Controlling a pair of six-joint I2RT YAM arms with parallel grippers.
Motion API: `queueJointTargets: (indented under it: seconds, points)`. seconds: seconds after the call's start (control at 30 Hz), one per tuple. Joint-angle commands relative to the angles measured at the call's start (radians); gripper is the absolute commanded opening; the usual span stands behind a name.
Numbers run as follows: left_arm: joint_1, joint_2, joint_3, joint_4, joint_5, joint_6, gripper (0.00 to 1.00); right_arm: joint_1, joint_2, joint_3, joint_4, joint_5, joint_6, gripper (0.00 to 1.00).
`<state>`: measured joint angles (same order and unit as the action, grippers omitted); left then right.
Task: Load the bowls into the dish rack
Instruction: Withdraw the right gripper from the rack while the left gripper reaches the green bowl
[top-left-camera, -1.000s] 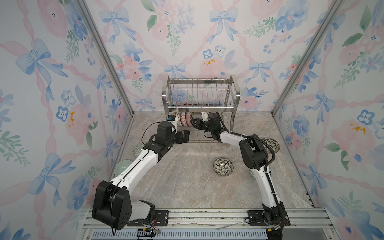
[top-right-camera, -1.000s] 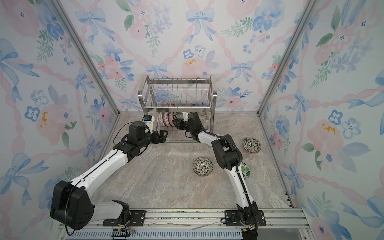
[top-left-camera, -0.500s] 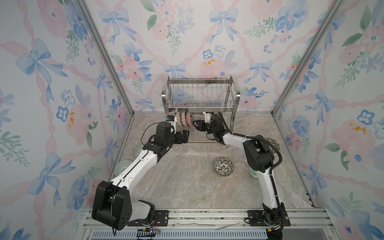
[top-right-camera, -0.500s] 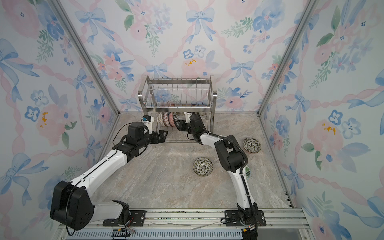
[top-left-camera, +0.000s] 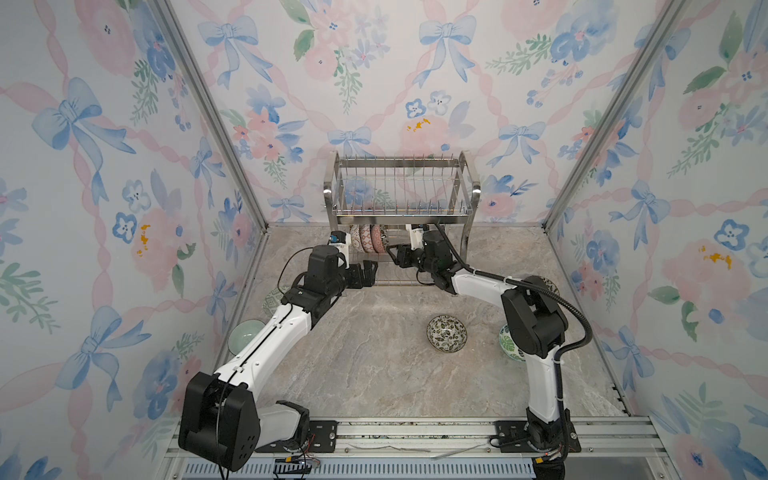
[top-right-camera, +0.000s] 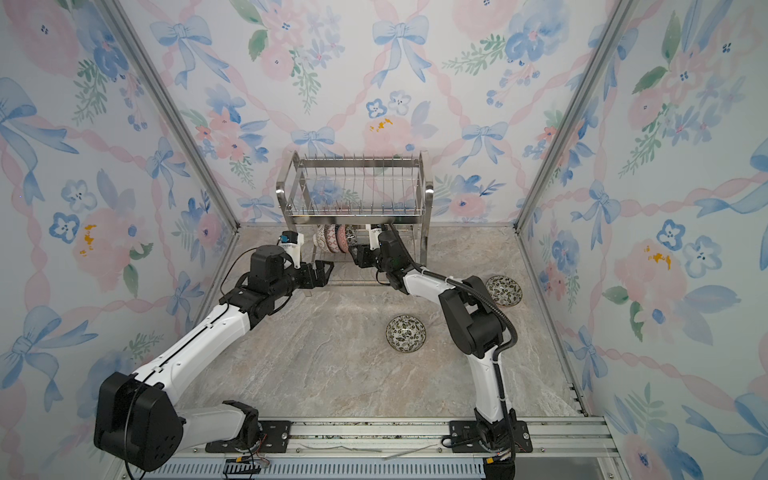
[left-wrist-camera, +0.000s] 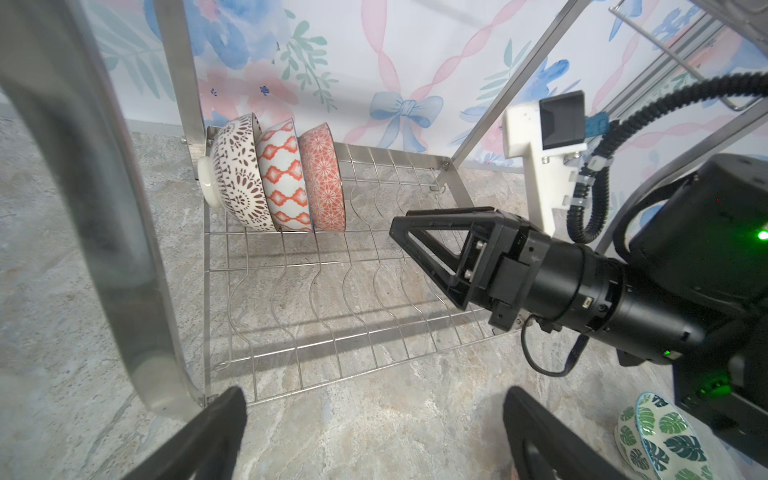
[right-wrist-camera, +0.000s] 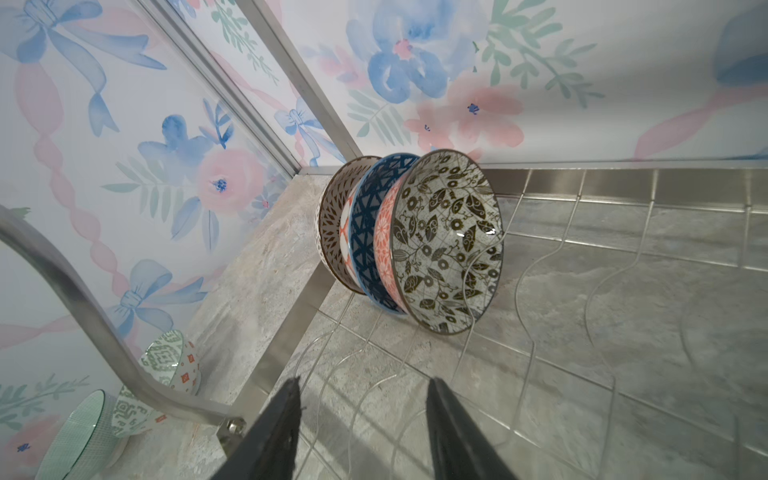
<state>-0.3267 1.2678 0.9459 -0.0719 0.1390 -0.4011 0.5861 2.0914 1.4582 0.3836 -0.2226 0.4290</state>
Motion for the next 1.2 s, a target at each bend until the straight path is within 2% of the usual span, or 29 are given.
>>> queueJointTargets:
  seconds: [0.0, 0.33, 0.43, 0.6, 0.73, 1.07, 1.17]
  points:
    - [0.007, -0.030, -0.016, 0.018, 0.011, -0.011, 0.98, 0.025, -0.071, -0.033, -0.060, 0.057, -0.083, 0.56]
    - [-0.026, -0.070, -0.029, 0.006, -0.025, -0.011, 0.98, 0.078, -0.167, -0.066, -0.215, 0.176, -0.230, 0.78]
    - [-0.056, -0.090, -0.027, -0.020, -0.066, -0.001, 0.98, 0.094, -0.194, -0.084, -0.250, 0.214, -0.268, 0.81]
    - [-0.058, -0.152, -0.073, -0.033, -0.065, -0.033, 0.98, 0.107, -0.246, -0.125, -0.288, 0.291, -0.293, 0.85]
    - [-0.055, -0.199, -0.097, -0.063, -0.067, -0.054, 0.98, 0.114, -0.289, -0.153, -0.335, 0.359, -0.321, 0.97]
    - [-0.047, -0.281, -0.130, -0.117, -0.071, -0.072, 0.98, 0.201, -0.419, -0.231, -0.367, 0.588, -0.502, 0.97]
    - [-0.044, -0.296, -0.131, -0.131, -0.078, -0.074, 0.98, 0.241, -0.432, -0.242, -0.369, 0.695, -0.553, 0.97]
